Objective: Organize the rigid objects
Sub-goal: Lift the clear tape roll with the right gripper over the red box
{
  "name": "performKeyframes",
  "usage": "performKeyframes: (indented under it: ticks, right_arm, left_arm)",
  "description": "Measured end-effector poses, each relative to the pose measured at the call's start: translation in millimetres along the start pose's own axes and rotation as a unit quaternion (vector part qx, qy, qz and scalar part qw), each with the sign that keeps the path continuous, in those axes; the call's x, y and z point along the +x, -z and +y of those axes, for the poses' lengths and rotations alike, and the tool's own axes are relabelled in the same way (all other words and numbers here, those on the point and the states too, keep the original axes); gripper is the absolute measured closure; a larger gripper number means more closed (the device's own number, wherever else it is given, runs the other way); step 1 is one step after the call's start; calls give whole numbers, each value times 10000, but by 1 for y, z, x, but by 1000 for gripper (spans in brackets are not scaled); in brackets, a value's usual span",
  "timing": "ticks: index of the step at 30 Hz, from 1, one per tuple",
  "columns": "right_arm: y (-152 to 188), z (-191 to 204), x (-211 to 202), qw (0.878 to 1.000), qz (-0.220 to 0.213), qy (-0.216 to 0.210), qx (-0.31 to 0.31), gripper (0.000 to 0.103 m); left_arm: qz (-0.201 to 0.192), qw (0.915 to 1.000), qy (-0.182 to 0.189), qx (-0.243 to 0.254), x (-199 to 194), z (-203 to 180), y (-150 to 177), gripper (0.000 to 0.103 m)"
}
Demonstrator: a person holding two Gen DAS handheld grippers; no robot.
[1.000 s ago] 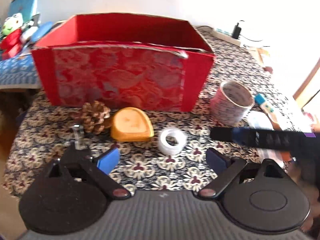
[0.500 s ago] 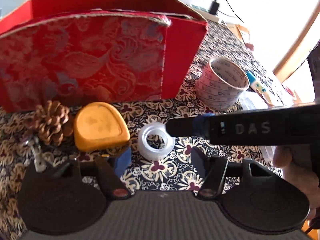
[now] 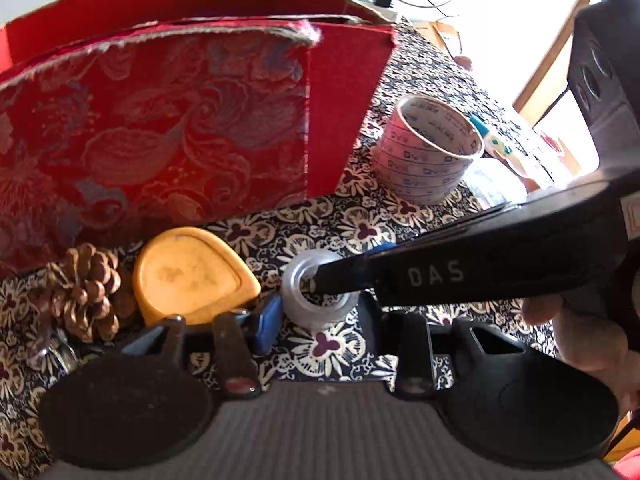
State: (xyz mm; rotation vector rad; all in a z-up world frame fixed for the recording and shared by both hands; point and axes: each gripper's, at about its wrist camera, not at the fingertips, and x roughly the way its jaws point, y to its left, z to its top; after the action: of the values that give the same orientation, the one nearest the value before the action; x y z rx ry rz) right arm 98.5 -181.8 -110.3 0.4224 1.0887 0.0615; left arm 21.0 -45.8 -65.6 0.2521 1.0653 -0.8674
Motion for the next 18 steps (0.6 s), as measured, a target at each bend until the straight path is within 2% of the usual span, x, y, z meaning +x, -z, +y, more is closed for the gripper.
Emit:
performKeyframes:
  ticks: [5, 9, 14, 18]
  right_arm:
    - [2, 2, -24, 9997, -192, -4, 164, 103]
    - [-3, 5, -66, 9982, -555, 62, 221, 103]
    - [-29, 15, -123, 9915, -1288, 155, 70, 103]
    - [-66, 35, -148, 9818, -1852, 208, -367, 103]
  left_arm:
    - [-185, 9985, 209, 479, -19, -9, -7, 68]
    - [-467, 9940, 439, 891, -46, -22, -27, 69]
    - [-1147, 9836, 623, 1244, -88, -30, -71, 70]
    - [-1657, 9761, 527, 1302, -118, -17, -109, 73]
